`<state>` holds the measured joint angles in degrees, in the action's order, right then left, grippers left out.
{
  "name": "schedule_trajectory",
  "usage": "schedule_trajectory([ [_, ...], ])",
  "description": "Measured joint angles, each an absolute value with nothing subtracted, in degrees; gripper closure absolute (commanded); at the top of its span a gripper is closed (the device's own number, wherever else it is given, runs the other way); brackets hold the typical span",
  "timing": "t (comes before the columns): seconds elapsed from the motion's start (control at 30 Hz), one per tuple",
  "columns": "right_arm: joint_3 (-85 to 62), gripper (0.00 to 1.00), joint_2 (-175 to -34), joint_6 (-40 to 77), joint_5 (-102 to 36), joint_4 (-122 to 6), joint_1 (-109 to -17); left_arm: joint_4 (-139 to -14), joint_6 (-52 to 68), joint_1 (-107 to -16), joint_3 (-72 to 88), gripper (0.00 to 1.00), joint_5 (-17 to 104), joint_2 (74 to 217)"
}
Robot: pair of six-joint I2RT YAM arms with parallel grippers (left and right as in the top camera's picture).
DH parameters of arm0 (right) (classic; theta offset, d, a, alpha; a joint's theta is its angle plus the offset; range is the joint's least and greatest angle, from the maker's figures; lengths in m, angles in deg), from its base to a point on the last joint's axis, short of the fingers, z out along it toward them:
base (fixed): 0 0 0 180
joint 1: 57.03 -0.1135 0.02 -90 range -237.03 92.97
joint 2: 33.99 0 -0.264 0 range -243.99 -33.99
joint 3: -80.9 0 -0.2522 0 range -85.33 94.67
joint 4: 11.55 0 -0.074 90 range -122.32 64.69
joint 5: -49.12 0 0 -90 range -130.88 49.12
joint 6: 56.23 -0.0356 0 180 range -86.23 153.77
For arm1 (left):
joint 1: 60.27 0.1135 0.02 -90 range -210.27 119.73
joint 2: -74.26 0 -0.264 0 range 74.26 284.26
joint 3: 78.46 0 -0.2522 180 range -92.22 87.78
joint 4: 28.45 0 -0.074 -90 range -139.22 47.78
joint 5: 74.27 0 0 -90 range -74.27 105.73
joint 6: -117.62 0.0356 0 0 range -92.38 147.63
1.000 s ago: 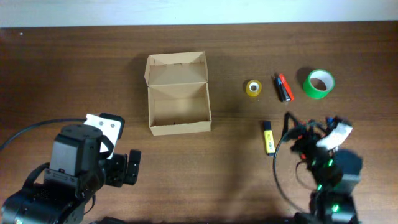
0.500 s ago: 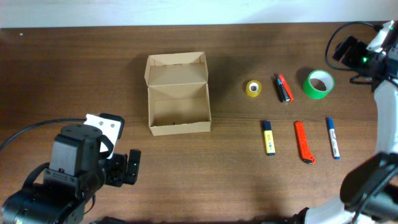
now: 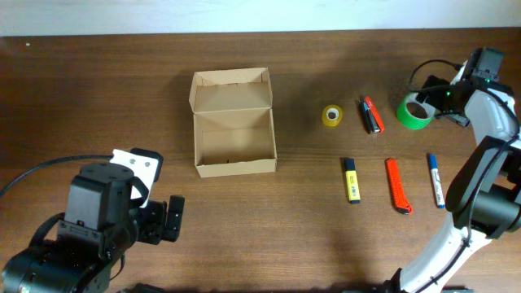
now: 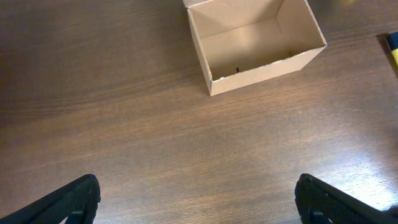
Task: Pack container
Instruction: 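Reach the right gripper over to the green tape roll, then grasp the green tape roll and carry it over the box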
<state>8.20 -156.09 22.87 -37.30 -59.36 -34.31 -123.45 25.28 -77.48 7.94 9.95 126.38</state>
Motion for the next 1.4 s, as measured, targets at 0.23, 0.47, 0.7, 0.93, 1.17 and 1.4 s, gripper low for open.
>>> schedule_trajectory([
  [0.23,8.3,0.38,-159.4,23.2,-39.2,-60.7,-34.4,-123.5,25.3,-77.5,7.9,0.00,10.0,126.4],
  [0.47,8.3,0.79,-159.4,23.2,-39.6,-61.4,-34.4,-123.4,25.3,-77.5,7.9,0.00,10.0,126.4],
  [0.7,8.6,0.96,-159.4,23.5,-40.0,-62.4,-34.4,-123.5,25.3,-77.5,7.9,0.00,10.0,126.4],
  [0.93,23.4,0.96,-155.9,24.7,-40.2,-80.2,-38.5,-123.5,25.3,-77.5,7.9,0.00,10.0,126.4],
  [1.17,46.3,0.96,-148.4,27.1,-40.2,-98.2,-52.1,-123.5,25.3,-77.5,7.9,0.00,10.0,126.4],
  [1.4,50.6,0.97,-148.3,27.5,-40.0,-104.4,-76.5,-123.5,25.3,-77.5,7.9,0.00,10.0,126.4],
])
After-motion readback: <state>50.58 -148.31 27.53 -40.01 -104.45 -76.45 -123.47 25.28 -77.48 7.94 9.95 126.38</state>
